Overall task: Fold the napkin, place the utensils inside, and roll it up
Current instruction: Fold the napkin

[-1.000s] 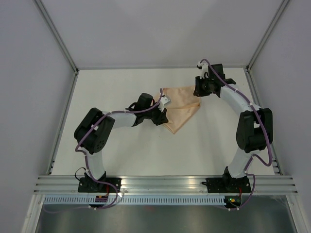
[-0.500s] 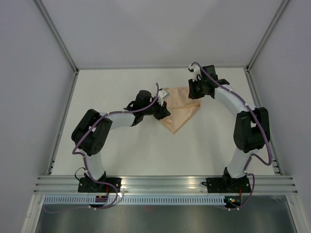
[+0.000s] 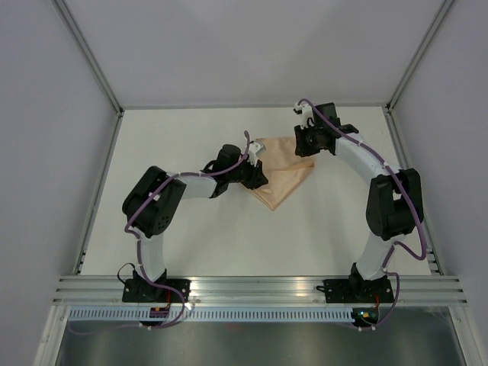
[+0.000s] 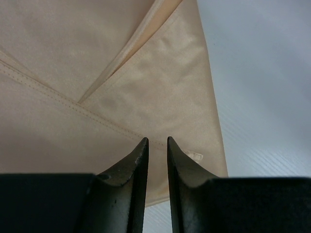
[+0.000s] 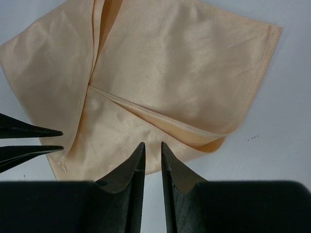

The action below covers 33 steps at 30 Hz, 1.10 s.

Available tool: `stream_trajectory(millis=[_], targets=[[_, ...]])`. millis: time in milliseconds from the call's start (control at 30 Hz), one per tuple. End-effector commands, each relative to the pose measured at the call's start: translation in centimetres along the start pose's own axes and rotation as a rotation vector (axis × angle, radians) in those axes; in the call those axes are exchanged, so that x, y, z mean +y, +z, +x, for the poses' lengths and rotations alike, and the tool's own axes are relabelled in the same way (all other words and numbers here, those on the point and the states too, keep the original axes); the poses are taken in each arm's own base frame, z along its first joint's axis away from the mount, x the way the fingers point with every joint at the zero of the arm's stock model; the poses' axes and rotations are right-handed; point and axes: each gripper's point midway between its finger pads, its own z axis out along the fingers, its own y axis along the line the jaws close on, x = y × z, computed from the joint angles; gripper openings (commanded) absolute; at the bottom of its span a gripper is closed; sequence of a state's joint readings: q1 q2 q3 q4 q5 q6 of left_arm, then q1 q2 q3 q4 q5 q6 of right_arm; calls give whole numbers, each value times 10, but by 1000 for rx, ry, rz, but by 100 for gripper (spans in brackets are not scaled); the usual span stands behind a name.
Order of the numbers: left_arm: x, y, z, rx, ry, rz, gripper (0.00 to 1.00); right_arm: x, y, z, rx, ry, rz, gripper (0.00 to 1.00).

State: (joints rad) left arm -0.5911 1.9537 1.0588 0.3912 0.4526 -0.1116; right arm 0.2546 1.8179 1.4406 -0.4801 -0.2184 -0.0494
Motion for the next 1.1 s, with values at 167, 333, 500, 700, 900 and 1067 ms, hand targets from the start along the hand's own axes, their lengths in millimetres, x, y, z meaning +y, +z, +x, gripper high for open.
stream_trajectory(millis=[167,333,500,700,900,1067], targets=[[-10,-3,27,57,-55,31,26,1,0,-6,-8,-7,18,25],[-13,-6,36,73,-61,34,26,1,1,-5,-6,-7,19,25],[-15,-10,47,92,-69,35,25,2,3,-3,1,-8,20,25],[-15,-12,55,104,-75,33,24,1,5,-2,4,-9,25,25],[-18,-17,50,88,-66,38,24,2,5,-1,4,-11,26,25],[-19,-17,23,27,-39,34,28,2,3,-3,-1,-17,29,25]])
